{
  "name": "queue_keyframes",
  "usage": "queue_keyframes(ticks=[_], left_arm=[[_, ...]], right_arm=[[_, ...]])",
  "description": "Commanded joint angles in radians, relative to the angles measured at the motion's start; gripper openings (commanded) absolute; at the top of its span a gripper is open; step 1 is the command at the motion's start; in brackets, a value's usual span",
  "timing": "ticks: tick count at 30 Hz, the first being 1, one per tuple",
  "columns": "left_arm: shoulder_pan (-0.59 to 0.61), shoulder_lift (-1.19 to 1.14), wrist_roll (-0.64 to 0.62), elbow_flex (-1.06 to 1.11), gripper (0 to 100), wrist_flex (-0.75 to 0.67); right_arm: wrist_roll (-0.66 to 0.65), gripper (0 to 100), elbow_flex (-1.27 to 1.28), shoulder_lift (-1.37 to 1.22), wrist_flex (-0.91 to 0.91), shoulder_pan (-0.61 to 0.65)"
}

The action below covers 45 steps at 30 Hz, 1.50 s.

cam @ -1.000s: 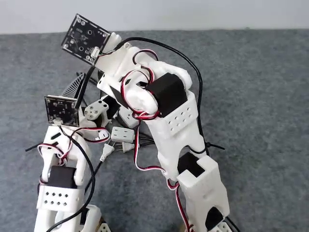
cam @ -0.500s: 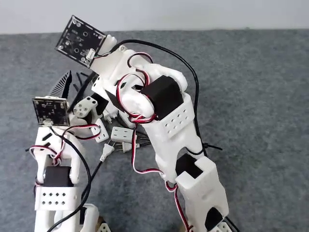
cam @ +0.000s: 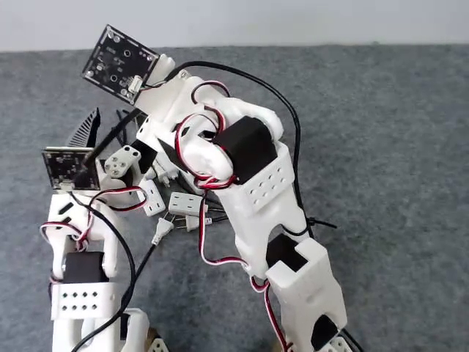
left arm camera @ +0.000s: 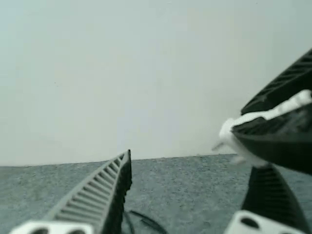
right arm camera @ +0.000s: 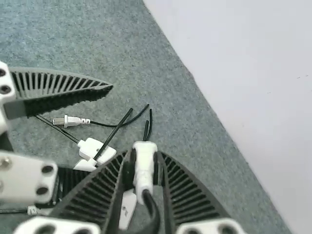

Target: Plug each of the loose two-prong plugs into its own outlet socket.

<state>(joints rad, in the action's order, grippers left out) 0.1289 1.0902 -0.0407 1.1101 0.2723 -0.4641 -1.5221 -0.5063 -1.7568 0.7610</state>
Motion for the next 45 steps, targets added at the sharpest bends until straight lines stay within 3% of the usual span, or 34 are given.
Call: queue_keyframes(ticks=[1,16,24,32,40,45], left_arm=[[0.035,0.003,-0.014,-0.022,36,-0.032],[0.038,0.006,0.034,0.051,36,-0.032],[0.184,0.005,0.078,0.154,36,-0.029],[0.381,0.012,0.103,0.159,36,-0.006],[0.396,0.012,0.160,0.153,36,0.095],[0.394,0.014,0.157,0.153,36,0.135]], right_arm=[[0.006,0.8,0.029,0.059,-0.041,-0.002],[0.002,0.7,0.055,0.050,-0.039,-0.008],[-0.035,0.7,0.063,0.045,-0.038,-0.005],[-0.342,0.7,0.305,0.030,-0.031,-0.008],[-0.735,0.7,0.575,0.030,-0.039,-0.004],[-0.868,0.7,0.612,0.028,-0.038,0.008]])
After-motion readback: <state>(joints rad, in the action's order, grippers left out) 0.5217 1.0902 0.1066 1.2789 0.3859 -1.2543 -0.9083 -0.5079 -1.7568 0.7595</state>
